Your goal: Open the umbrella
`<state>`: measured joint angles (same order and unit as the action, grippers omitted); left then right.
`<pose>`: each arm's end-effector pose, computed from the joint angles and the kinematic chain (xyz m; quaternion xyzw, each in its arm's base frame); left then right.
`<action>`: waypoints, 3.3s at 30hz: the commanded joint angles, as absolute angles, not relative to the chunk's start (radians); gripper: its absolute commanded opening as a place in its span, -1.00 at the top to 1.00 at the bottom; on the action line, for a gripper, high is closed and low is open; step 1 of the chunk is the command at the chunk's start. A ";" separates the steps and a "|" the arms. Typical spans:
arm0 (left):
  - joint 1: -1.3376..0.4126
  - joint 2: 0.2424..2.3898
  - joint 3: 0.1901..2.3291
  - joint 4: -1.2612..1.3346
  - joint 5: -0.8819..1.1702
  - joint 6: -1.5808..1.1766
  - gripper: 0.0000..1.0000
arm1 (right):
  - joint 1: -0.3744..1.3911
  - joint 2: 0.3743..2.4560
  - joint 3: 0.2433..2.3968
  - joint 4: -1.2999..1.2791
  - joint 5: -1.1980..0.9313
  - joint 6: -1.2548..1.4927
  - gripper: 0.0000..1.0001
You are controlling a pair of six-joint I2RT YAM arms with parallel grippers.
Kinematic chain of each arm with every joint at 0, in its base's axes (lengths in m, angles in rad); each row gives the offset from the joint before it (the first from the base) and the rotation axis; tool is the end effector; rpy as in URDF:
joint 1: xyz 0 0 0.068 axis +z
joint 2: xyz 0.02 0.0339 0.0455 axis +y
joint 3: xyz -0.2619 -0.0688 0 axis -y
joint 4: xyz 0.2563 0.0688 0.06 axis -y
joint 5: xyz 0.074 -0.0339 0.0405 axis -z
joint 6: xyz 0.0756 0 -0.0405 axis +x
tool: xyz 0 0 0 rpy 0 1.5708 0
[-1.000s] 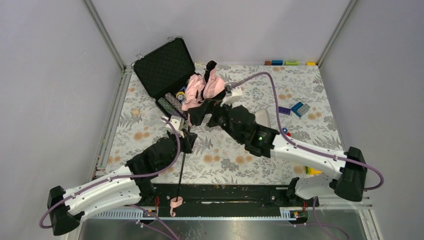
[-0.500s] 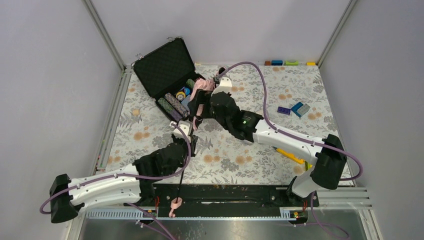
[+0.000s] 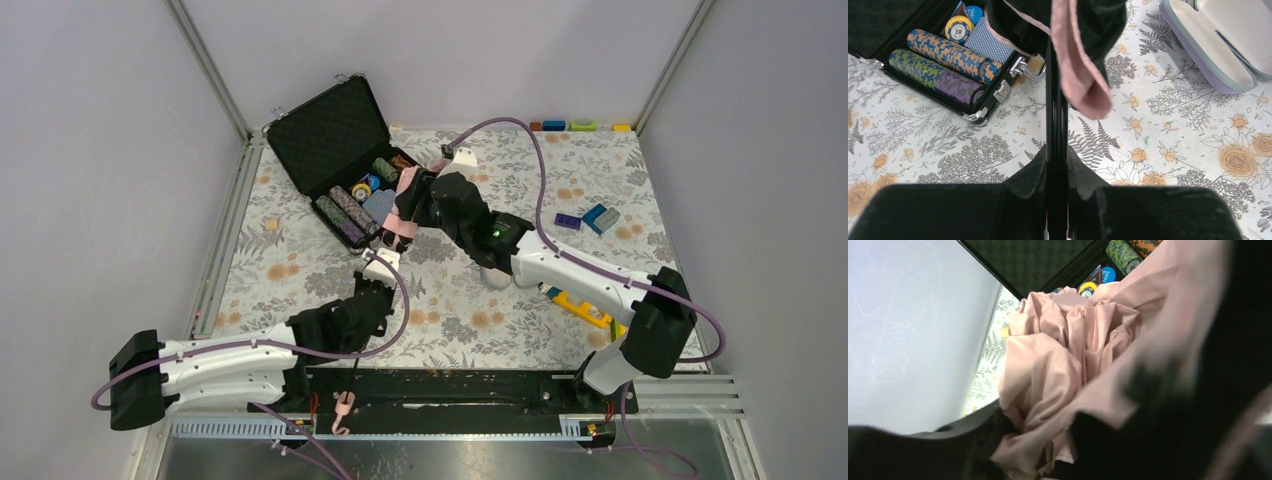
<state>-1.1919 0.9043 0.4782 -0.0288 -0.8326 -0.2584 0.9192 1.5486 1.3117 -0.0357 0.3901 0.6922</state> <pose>0.1365 -0.1916 0.2132 0.1579 0.7892 -0.0644 0.5899 0.2752 0.3133 0.3348 0.0279 0.7898 0.3208 0.5221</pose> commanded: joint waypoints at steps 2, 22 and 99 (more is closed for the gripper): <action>-1.206 0.850 0.509 0.075 -0.844 -0.176 1.00 | 0.862 1.516 1.306 0.072 0.381 0.713 0.18; -1.183 0.628 0.551 -0.151 -0.308 -0.678 -0.98 | 0.838 1.211 0.920 0.822 -0.077 0.765 1.00; -1.183 0.725 0.393 0.301 -0.555 -0.551 1.00 | 1.206 1.360 1.353 -0.100 0.464 0.334 0.34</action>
<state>-1.1835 0.7223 0.3527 0.2195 -0.5316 -0.5674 1.1969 1.3556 1.3064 -0.1062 0.4114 0.3588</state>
